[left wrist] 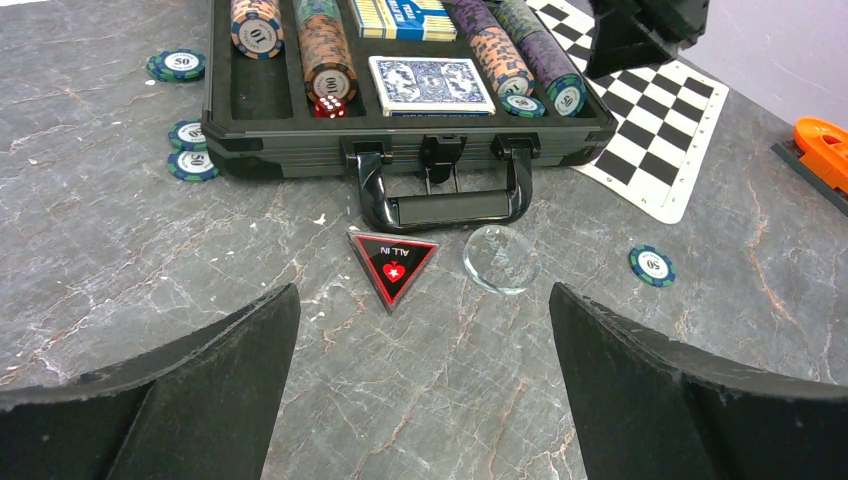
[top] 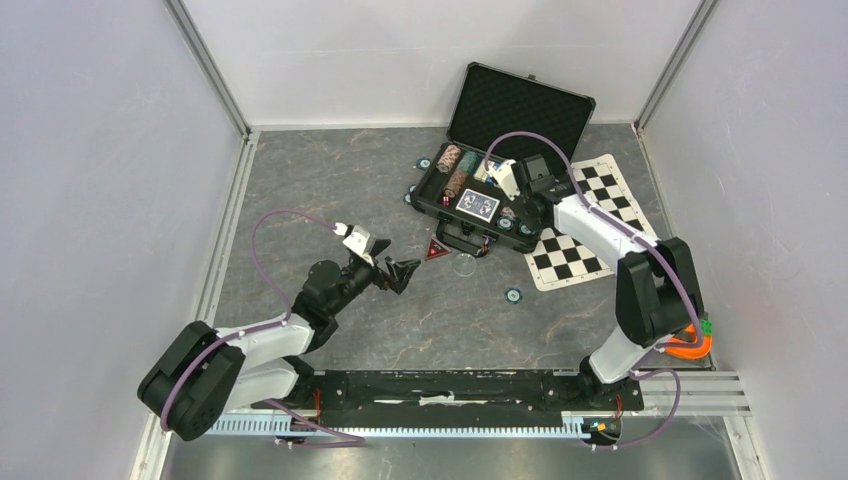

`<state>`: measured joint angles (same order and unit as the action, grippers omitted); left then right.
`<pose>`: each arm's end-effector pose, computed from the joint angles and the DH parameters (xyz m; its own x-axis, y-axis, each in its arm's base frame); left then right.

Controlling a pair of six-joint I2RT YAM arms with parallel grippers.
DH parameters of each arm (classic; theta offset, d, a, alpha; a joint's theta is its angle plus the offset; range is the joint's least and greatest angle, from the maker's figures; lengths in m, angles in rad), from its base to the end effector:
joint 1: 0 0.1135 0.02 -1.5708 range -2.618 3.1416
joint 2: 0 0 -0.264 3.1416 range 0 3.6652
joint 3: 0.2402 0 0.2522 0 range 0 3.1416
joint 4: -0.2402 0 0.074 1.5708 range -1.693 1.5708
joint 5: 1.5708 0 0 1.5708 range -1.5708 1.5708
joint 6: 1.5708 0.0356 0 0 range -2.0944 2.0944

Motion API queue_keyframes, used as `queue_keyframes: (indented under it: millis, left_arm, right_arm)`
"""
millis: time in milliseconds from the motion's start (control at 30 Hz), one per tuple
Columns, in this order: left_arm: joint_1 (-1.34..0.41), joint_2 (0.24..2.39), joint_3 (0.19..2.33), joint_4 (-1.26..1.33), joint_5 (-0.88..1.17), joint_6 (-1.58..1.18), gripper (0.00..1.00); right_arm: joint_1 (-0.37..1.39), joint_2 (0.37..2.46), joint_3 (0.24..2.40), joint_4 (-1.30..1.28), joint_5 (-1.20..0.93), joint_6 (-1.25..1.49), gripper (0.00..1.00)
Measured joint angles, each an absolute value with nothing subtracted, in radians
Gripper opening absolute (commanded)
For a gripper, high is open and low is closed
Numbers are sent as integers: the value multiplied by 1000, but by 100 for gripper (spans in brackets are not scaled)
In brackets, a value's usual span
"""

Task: Pack up texas hold em set

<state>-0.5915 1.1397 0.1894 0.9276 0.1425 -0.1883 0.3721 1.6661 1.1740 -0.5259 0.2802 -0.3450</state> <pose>0.1716 -0.1214 0.1865 -0.1439 -0.1266 -0.9815 0.6545 0.7318 -0.1903 0.3261 0.1167 0.2213 -0.6737 -0.6118 -0.4145 -0.4696 0.7875 -0.3991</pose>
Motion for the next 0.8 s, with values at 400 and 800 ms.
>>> queue_keyframes:
  millis: [400,800]
  left_arm:
    - [-591,1110,189,925,133,-189,100]
    - [-591,1066,185,917,123,-175,100]
  right_arm:
    - [378,1565,1174,-474,-33,-287,86]
    - [377,1371,872,-113,-191,-59,98]
